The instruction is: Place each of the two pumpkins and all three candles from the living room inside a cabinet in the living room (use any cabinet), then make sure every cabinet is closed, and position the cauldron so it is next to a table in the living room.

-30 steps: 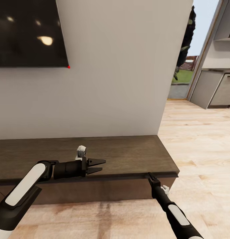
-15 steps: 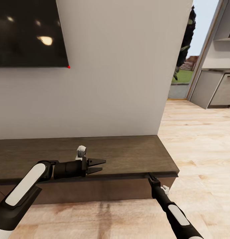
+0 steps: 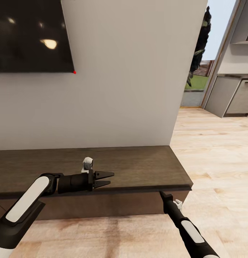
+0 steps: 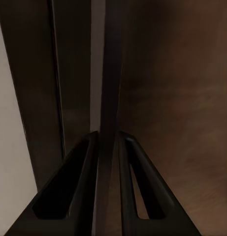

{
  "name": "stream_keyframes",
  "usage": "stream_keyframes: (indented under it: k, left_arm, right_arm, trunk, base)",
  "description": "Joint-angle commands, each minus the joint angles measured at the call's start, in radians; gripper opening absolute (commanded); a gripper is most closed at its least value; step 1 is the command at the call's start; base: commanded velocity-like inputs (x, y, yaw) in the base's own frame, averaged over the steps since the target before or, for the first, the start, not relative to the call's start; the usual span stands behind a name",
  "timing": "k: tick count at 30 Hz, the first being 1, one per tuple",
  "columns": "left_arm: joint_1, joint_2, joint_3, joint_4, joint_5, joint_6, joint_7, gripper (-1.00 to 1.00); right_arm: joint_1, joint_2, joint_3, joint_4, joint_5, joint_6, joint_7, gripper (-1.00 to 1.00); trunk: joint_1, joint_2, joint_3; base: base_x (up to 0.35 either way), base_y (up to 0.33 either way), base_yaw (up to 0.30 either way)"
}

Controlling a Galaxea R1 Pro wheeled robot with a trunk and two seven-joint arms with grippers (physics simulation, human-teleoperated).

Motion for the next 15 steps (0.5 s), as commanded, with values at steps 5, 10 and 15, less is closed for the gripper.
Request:
stream_keyframes:
  k: [5,10,15]
  left_arm:
    - [-0.001,0.001,-0.001,0.000,0.003,0.001,0.002,1.00]
    - [-0.001,0.001,-0.001,0.000,0.003,0.001,0.002,1.00]
    - [-0.001,0.001,-0.001,-0.001,0.003,0.001,0.002,1.00]
  right_arm:
    - [0.000,0.000,-0.005,0.010,-0.005,0.008,-0.002,-1.00]
    - [0.000,0.000,-0.005,0.010,-0.005,0.008,-0.002,-1.00]
    - [0.000,0.000,-0.005,0.010,-0.005,0.008,-0.002,-1.00]
  trunk:
    - [0.000,0.000,-0.001]
    - [0.000,0.000,-0.001]
    - [0.000,0.000,-0.001]
  base:
    - [0.000,0.000,0.000]
    - [0.000,0.000,0.000]
    - [0.000,0.000,0.000]
